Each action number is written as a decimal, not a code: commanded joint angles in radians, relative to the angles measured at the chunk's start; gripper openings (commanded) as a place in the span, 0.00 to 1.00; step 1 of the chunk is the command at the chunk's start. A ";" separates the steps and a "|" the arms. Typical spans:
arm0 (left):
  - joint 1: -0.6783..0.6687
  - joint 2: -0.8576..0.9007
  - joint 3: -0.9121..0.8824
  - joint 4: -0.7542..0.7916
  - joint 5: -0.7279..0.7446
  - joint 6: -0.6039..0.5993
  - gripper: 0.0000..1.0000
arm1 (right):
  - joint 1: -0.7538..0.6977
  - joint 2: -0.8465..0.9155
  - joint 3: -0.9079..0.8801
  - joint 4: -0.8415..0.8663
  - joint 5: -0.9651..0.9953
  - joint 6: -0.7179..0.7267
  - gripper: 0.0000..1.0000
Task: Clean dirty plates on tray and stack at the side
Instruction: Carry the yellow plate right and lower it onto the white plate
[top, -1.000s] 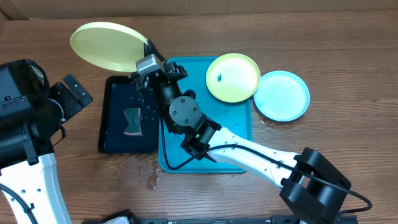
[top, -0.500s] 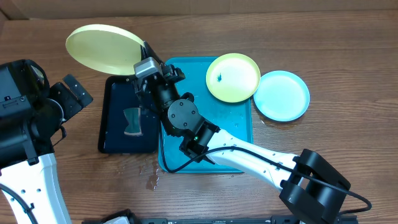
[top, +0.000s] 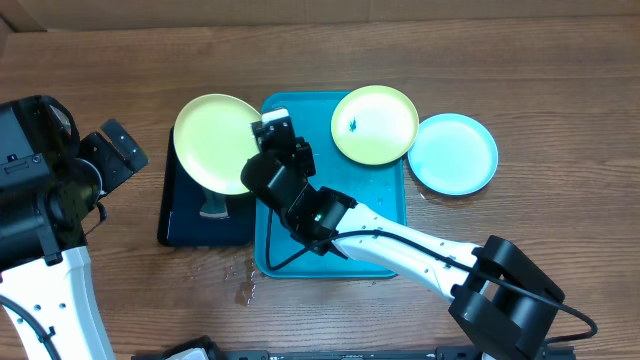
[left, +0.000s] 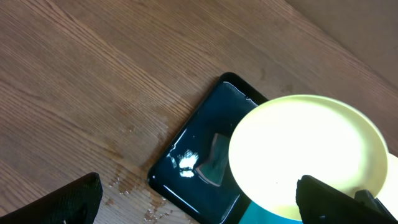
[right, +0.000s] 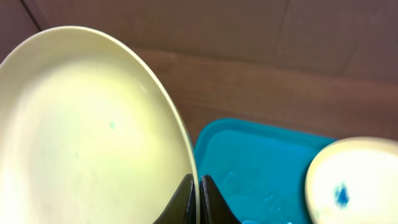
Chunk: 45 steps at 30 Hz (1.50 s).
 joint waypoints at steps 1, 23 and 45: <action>0.004 0.003 0.006 0.002 -0.013 -0.020 1.00 | -0.030 -0.032 0.016 0.008 -0.027 0.119 0.04; 0.004 0.003 0.006 0.002 -0.013 -0.020 1.00 | -0.888 -0.306 0.015 -0.710 -0.650 0.284 0.04; 0.004 0.003 0.006 0.002 -0.013 -0.020 1.00 | -1.148 -0.304 -0.166 -0.855 -0.516 0.227 0.04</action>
